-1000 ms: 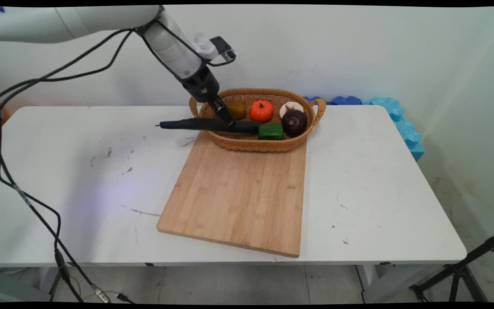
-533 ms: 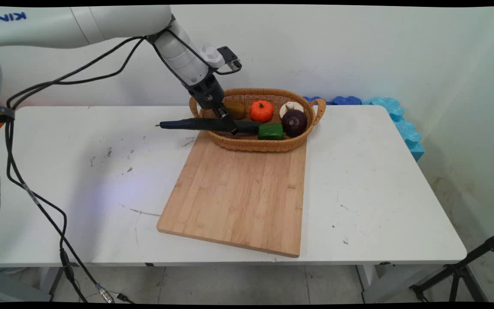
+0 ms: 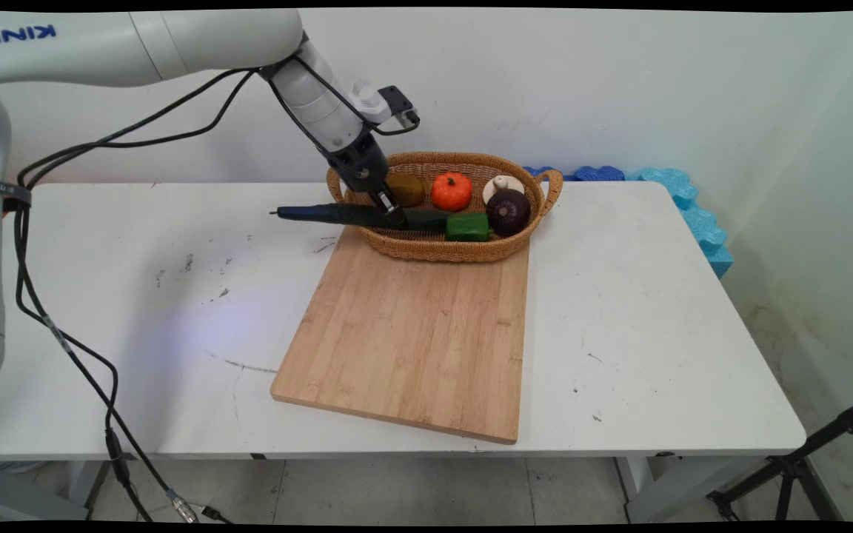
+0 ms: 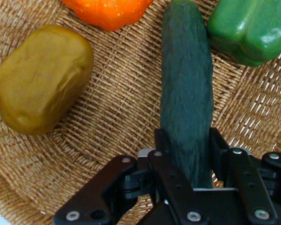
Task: Place the picked object on the cutting board
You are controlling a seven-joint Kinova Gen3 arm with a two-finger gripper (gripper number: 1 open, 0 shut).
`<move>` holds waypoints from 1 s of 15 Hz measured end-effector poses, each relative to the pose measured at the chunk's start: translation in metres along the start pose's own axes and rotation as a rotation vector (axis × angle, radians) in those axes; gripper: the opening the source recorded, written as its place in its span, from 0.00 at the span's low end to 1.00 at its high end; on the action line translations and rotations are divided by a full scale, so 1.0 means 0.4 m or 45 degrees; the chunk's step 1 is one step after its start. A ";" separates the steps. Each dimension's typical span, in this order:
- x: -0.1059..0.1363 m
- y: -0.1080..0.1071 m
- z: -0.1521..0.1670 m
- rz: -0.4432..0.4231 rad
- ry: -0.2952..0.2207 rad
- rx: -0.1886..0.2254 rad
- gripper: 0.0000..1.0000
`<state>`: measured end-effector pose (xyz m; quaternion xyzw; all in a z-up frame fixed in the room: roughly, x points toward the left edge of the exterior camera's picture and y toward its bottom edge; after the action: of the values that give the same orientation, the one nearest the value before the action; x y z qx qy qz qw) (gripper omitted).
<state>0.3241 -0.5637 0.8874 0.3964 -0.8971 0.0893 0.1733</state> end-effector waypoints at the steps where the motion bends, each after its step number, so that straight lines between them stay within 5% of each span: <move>1: 0.000 0.002 -0.001 0.007 0.001 0.000 0.00; 10: 0.034 0.027 -0.179 0.071 0.112 0.045 0.00; 15: 0.009 0.085 -0.359 0.128 0.232 -0.024 0.00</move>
<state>0.3311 -0.5006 1.0208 0.3395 -0.8972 0.1250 0.2531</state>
